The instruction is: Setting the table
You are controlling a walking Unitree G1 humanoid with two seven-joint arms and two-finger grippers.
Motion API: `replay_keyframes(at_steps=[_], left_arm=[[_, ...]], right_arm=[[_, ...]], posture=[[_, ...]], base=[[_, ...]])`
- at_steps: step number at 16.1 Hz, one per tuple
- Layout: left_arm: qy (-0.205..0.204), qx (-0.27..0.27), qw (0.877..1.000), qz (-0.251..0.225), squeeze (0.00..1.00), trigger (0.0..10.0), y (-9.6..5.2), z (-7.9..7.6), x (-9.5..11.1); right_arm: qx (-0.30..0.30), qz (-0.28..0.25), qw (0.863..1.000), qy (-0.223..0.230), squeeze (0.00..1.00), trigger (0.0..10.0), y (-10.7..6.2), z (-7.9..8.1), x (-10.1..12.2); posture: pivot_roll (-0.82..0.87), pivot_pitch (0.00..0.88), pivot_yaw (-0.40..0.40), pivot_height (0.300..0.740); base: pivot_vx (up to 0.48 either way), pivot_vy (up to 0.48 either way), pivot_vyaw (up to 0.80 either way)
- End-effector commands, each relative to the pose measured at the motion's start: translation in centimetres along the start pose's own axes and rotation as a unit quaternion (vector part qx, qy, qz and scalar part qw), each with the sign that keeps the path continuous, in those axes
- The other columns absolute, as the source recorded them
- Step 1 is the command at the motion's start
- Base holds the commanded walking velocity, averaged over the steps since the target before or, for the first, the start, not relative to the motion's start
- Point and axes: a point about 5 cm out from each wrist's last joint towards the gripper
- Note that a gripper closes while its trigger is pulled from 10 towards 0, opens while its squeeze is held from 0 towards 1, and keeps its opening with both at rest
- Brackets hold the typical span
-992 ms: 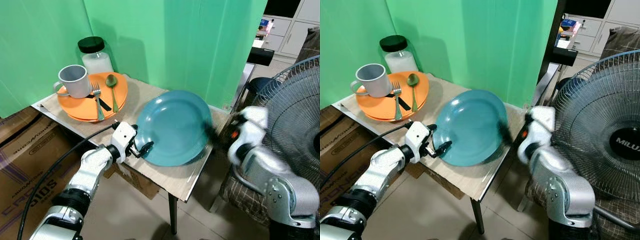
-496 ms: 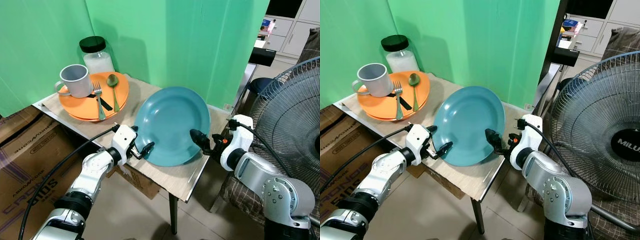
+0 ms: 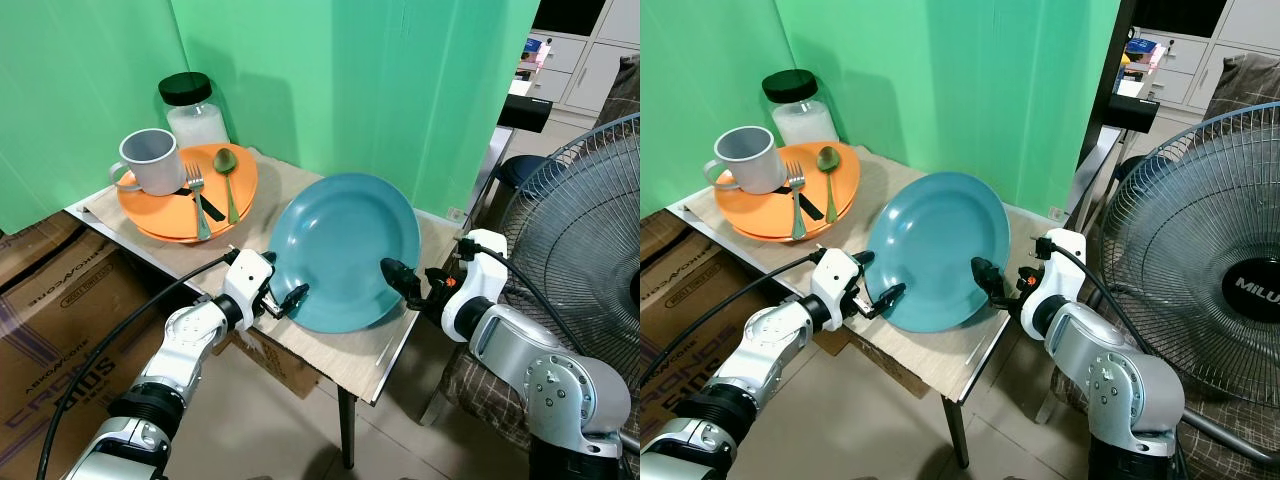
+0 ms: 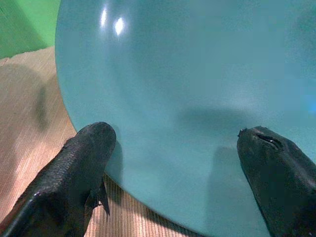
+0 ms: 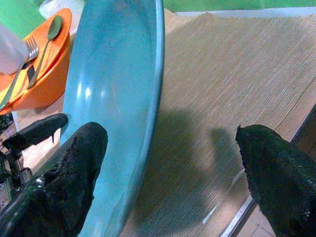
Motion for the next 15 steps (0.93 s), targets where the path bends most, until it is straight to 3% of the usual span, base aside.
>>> replay_keyframes(at_steps=[1, 2, 3, 6, 15], left_arm=[[-0.007, -0.008, 0.999, 0.041, 0.29, 10.0, -0.5, -0.5, -1.6], [-0.007, -0.008, 0.999, 0.041, 0.29, 10.0, -0.5, -0.5, -1.6], [-0.007, -0.005, 0.999, 0.039, 0.29, 10.0, -0.5, -0.6, -1.7], [-0.006, -0.002, 0.999, 0.039, 0.29, 10.0, -0.5, -0.4, -1.7], [-0.003, 0.001, 0.999, 0.039, 0.29, 10.0, -0.6, -0.3, -1.8]], right_arm=[[0.010, -0.005, 1.000, -0.002, 0.00, 10.0, 0.0, 0.4, 0.4], [0.010, -0.005, 1.000, -0.002, 0.00, 10.0, 0.0, 0.4, 0.4], [0.038, 0.007, 0.998, 0.041, 0.00, 0.0, 0.7, 1.1, 0.2], [0.055, 0.013, 0.995, 0.080, 0.00, 0.0, 2.0, 1.6, -0.4], [0.057, 0.011, 0.995, 0.079, 0.00, 0.0, 2.2, 1.8, -0.3]], posture=[[-0.06, 0.000, 0.063, 0.740], [-0.06, 0.000, 0.063, 0.740], [-0.04, 0.000, 0.060, 0.740], [-0.04, 0.000, 0.059, 0.740], [-0.04, 0.000, 0.060, 0.740]], base=[[0.000, 0.000, 0.00], [0.000, 0.000, 0.00], [0.000, 0.000, 0.00], [0.000, 0.000, 0.00], [0.000, 0.000, 0.00]])
Point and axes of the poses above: a point about 5 cm out from each wrist's last joint towards the gripper, its own y axis pointing out of the wrist towards the gripper, its own x axis along the axis of the wrist's last joint, z = x × y, and after that the axes turned 1 degree about y, right-handed
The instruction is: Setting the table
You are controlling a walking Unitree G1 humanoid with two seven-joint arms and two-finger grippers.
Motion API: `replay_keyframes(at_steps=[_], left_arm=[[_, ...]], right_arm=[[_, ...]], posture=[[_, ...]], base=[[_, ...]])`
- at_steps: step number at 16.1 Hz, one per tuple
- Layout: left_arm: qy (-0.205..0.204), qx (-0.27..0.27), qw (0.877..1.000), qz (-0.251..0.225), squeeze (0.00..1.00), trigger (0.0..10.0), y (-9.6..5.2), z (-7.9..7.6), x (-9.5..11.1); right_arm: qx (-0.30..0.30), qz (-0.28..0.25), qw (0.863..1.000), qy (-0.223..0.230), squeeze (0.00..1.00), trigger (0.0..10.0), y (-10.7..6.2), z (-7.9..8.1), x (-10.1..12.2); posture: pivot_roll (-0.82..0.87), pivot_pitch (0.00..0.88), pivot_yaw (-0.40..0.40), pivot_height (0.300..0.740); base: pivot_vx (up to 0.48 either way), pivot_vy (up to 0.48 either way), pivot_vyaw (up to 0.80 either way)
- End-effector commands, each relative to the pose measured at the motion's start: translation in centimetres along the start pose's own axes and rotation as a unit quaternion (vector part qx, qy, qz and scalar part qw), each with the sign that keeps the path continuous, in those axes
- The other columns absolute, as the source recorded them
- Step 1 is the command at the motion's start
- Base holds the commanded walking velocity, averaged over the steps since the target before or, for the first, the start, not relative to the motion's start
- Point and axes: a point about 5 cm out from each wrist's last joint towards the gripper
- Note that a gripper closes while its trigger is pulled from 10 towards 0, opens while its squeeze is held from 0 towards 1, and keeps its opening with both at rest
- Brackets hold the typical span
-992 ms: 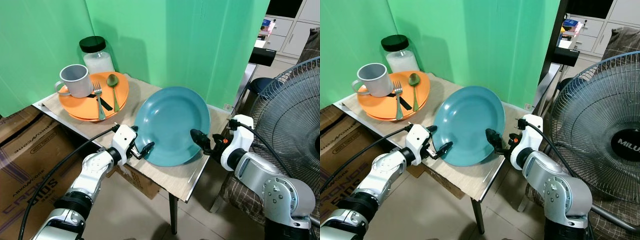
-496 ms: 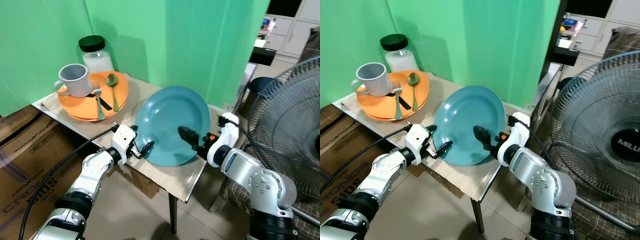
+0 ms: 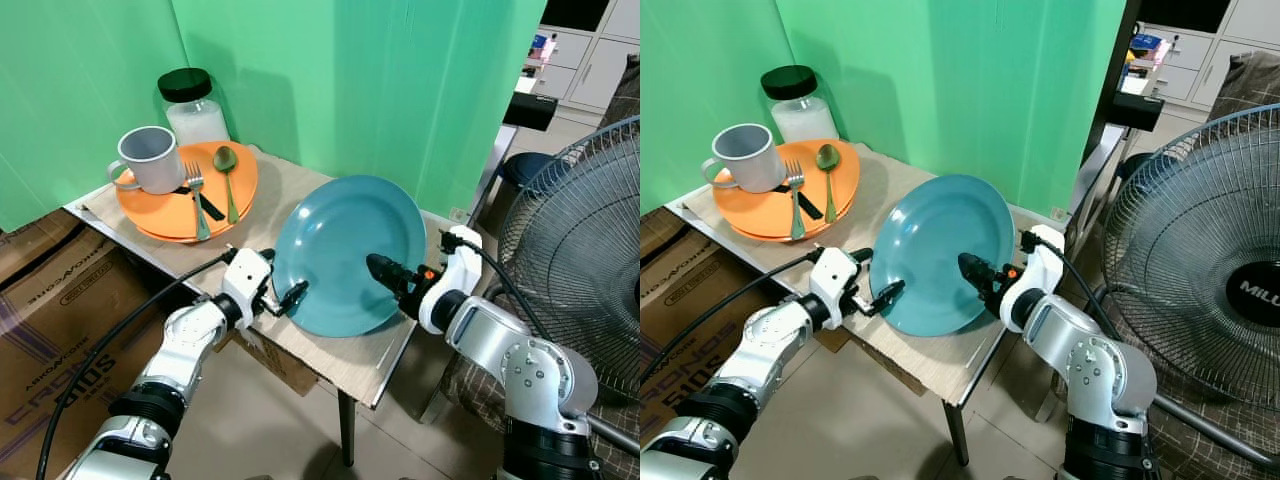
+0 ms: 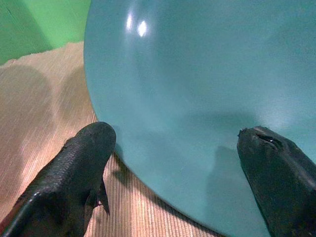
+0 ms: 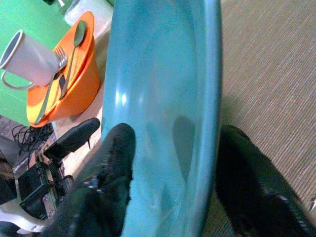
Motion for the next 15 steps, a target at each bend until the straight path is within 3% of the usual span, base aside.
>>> replay_keyframes(at_steps=[1, 11, 13, 15], left_arm=[[-0.006, -0.006, 0.999, 0.047, 0.29, 10.0, -0.6, -0.4, -1.7], [0.000, 0.021, 0.999, 0.040, 0.29, 10.0, -0.4, 0.0, -1.4], [0.011, 0.036, 0.999, 0.024, 0.28, 10.0, -0.2, 0.3, -0.7], [0.021, 0.067, 0.997, -0.043, 0.27, 10.0, -0.1, 1.1, 2.0]], right_arm=[[0.004, -0.003, 1.000, -0.004, 0.00, 0.0, 0.2, 0.3, 0.2], [-0.001, 0.001, 1.000, -0.020, 0.00, 0.0, 0.2, 0.3, 0.2], [0.000, -0.001, 1.000, -0.022, 0.00, 0.0, 0.1, 0.4, 0.3], [-0.002, -0.014, 1.000, -0.022, 0.00, 0.0, 0.0, 0.3, 0.8]], posture=[[-0.04, 0.000, 0.060, 0.740], [-0.04, 0.000, 0.063, 0.740], [-0.04, 0.000, 0.065, 0.740], [-0.04, 0.000, 0.067, 0.740]], base=[[0.000, 0.000, 0.00], [0.000, 0.000, 0.00], [0.000, 0.000, 0.00], [0.000, 0.000, 0.00]])
Point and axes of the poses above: a point about 5 cm out from each wrist's last joint towards the gripper, its own y axis pointing out of the wrist towards the gripper, its own x axis along the axis of the wrist's last joint, z = x × y, and after that the axes turned 1 degree about y, right-handed
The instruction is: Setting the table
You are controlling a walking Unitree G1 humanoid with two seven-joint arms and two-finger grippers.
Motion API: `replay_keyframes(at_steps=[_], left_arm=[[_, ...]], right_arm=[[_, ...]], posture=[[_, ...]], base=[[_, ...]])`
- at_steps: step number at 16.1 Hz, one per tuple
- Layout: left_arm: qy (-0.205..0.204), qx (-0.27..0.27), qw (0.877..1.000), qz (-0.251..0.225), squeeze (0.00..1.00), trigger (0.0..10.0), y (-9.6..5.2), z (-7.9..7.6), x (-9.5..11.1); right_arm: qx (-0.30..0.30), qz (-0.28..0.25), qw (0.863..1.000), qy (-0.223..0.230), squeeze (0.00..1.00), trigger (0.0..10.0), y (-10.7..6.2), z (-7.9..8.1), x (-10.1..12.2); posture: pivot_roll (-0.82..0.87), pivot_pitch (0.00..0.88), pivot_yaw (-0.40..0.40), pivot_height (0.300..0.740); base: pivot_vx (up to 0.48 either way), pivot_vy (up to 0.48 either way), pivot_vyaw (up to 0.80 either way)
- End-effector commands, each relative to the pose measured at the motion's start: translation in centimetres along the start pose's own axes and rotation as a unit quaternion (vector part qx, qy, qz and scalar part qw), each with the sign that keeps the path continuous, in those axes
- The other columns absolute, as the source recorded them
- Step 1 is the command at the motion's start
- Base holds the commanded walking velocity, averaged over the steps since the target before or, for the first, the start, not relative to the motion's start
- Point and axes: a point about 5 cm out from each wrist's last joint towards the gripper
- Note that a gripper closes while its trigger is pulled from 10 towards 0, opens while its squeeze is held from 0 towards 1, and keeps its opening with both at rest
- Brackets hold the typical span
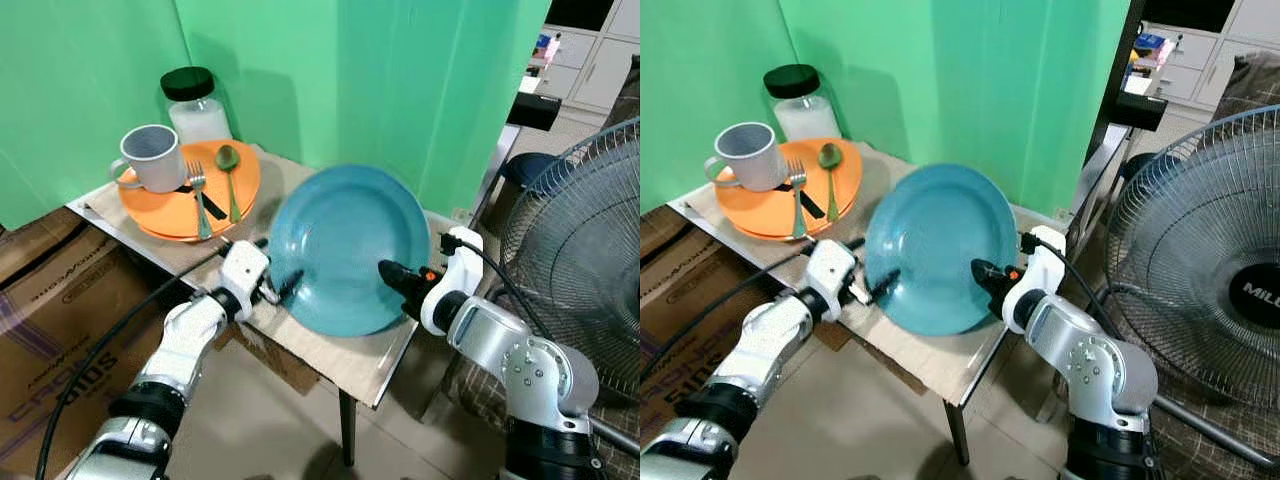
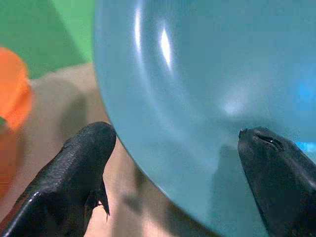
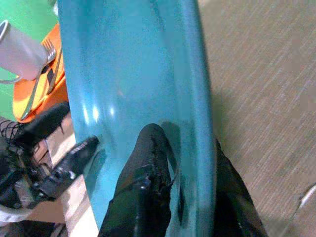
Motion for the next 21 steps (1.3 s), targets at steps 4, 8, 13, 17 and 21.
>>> replay_keyframes(at_steps=[4, 8, 13, 17, 21], left_arm=[[0.010, 0.038, 0.990, -0.137, 0.28, 10.0, -1.4, 0.8, 6.3], [-0.002, 0.048, 0.984, -0.170, 0.25, 10.0, -4.7, -0.2, 10.0], [-0.022, 0.104, 0.991, -0.076, 0.25, 10.0, -8.3, -2.5, 8.3], [-0.013, 0.151, 0.986, -0.073, 0.26, 10.0, -7.8, -2.9, 9.5], [-0.056, 0.226, 0.970, -0.074, 0.26, 10.0, -8.0, -1.9, 9.9]], right_arm=[[0.013, -0.050, 0.999, -0.017, 0.00, 0.0, -0.9, 0.9, 1.5], [0.042, -0.163, 0.983, -0.069, 0.00, 0.0, -4.2, 2.0, 4.5], [0.035, -0.255, 0.949, -0.184, 0.00, 10.0, -9.3, 4.1, 5.1], [-0.003, -0.277, 0.933, -0.230, 0.00, 10.0, -8.9, 4.3, 4.8], [0.001, -0.277, 0.926, -0.257, 0.00, 10.0, -8.1, 4.3, 4.7]], posture=[[-0.03, 0.000, 0.081, 0.740], [-0.03, 0.000, 0.085, 0.740], [-0.03, 0.000, 0.080, 0.740], [-0.04, 0.000, 0.060, 0.740], [-0.03, 0.000, 0.035, 0.740]], base=[[0.000, 0.000, 0.00], [0.000, 0.000, 0.00], [0.000, 0.000, 0.00], [0.000, 0.000, -0.74], [0.000, 0.000, -0.77]])
Point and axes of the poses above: a point about 5 cm out from each wrist's last joint towards the gripper, its own y axis pointing out of the wrist towards the gripper, its own x axis along the axis of the wrist's last joint, z = x × y, and after that the axes turned 1 degree about y, right-handed
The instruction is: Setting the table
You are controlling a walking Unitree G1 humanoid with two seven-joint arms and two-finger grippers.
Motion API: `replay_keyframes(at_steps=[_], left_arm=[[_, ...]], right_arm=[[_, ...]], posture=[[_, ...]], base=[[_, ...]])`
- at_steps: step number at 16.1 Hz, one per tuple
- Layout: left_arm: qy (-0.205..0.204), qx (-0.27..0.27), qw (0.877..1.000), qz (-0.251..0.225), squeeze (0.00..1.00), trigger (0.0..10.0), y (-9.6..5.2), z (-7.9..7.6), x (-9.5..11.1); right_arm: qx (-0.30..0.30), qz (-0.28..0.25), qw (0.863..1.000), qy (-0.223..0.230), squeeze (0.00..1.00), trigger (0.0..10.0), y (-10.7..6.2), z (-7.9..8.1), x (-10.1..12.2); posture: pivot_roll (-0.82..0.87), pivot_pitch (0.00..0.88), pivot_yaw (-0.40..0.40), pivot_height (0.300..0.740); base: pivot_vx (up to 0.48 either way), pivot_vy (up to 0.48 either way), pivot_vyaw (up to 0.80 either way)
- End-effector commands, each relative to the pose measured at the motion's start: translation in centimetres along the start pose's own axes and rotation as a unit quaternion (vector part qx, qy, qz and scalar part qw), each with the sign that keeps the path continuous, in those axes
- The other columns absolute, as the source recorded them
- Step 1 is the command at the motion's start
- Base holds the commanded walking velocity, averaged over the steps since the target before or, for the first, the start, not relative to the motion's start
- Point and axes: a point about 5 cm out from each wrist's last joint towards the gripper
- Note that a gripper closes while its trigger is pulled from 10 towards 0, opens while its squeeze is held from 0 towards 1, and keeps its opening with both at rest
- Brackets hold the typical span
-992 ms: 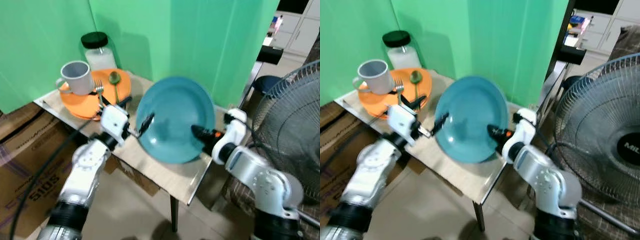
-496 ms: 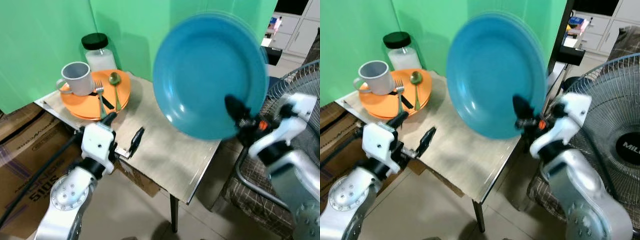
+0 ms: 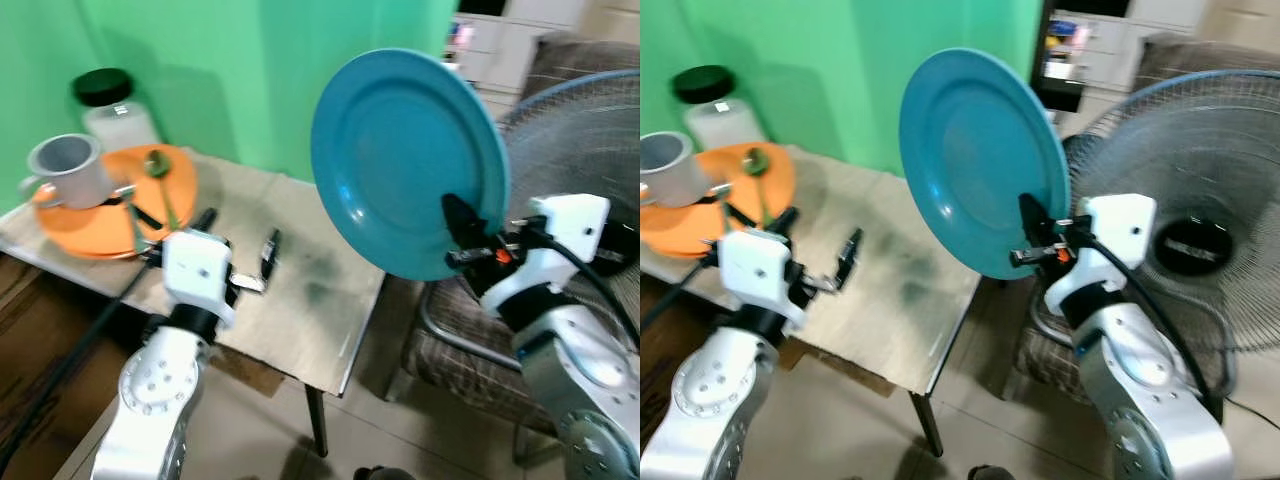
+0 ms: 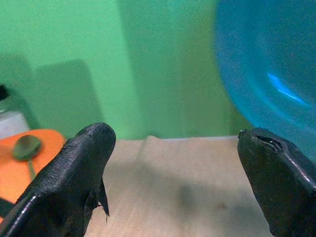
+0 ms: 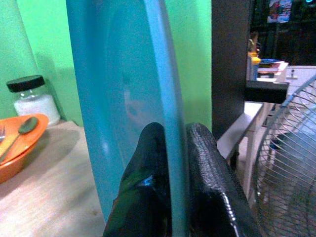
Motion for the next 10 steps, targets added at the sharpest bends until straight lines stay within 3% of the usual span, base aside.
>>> replay_keyframes(at_steps=[1, 5, 10], left_arm=[[-0.006, 0.018, 1.000, 0.004, 0.26, 10.0, -0.1, 0.5, 0.2], [0.002, 0.027, 0.999, 0.019, 0.25, 10.0, -0.3, 0.8, 0.0], [-0.017, 0.011, 1.000, 0.016, 0.26, 10.0, 0.1, -0.3, 0.4]], right_arm=[[0.012, -0.022, 1.000, -0.007, 0.00, 10.0, 0.2, 0.2, 0.6], [0.006, -0.014, 1.000, -0.013, 0.00, 10.0, 0.5, 0.2, 0.0], [0.009, -0.008, 1.000, -0.005, 0.00, 10.0, 0.7, 0.4, -0.4]], posture=[[-0.02, 0.000, 0.032, 0.740], [-0.01, 0.000, 0.031, 0.740], [0.01, 0.000, 0.021, 0.740]], base=[[0.000, 0.000, -0.78], [0.000, 0.000, -0.78], [0.000, 0.000, -0.80]])
Point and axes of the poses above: a point about 5 cm out from each wrist's last joint towards the gripper, its own y axis pointing out of the wrist towards the gripper, its own x axis along the axis of the wrist's last joint, z = x × y, and after that the axes turned 1 degree about y, right-handed
